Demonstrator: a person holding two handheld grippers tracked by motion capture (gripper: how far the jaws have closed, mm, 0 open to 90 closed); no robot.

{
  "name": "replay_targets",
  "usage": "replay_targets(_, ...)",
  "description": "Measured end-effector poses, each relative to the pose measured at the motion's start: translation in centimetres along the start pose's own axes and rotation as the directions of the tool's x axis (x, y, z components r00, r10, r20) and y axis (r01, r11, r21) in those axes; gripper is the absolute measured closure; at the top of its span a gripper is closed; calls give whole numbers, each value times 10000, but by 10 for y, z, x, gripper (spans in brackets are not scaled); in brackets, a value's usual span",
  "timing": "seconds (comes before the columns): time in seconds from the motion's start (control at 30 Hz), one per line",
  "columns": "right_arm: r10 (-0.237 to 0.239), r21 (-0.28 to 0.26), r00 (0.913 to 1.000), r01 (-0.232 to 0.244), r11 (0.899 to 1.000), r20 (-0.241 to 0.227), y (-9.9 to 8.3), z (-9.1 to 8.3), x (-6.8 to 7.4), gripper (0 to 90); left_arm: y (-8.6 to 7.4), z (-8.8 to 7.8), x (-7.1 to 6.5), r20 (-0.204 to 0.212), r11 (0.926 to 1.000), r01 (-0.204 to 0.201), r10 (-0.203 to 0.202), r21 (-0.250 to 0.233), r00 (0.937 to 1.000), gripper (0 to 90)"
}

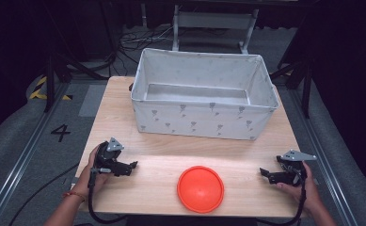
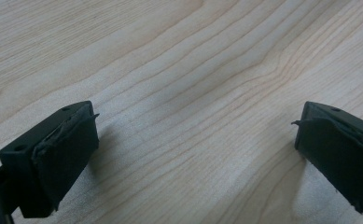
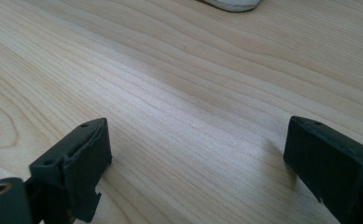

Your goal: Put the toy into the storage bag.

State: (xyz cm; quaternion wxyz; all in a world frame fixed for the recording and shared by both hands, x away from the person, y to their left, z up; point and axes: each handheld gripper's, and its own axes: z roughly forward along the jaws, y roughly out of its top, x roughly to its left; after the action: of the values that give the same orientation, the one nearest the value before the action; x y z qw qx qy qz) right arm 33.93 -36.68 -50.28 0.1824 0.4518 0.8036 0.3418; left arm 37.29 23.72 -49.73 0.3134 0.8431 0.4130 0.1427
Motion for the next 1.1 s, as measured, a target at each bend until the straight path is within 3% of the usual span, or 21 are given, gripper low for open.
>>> replay_targets(0.43, -55, 64, 10000, 56, 10000, -65, 1, 1, -1, 69, -3, -2, 0, 182, 9997, -237, 238, -50, 9996, 2)
replay_targets(0.6, -160, -20, 9995, 160, 9999, -281, 2, -2, 0, 180, -3, -2, 0, 182, 9997, -229, 231, -68, 9996, 2)
replay_targets(0.67, -245, 41, 9986, 247, 9997, -461, 3, -3, 2, 179, -4, -3, -1, 213, 9999, -148, 149, -36, 9997, 2)
replay_targets(0.93, -819, -361, 9914, 785, 9963, -1021, 20, -15, 23, 185, -5, -4, -1, 208, 9998, -204, 204, -34, 9996, 3)
replay_targets(1.1, -1405, -385, 9790, 1363, 9899, -1477, 34, -19, 39, 199, -5, -4, -1, 207, 9998, -206, 207, -34, 9996, 3)
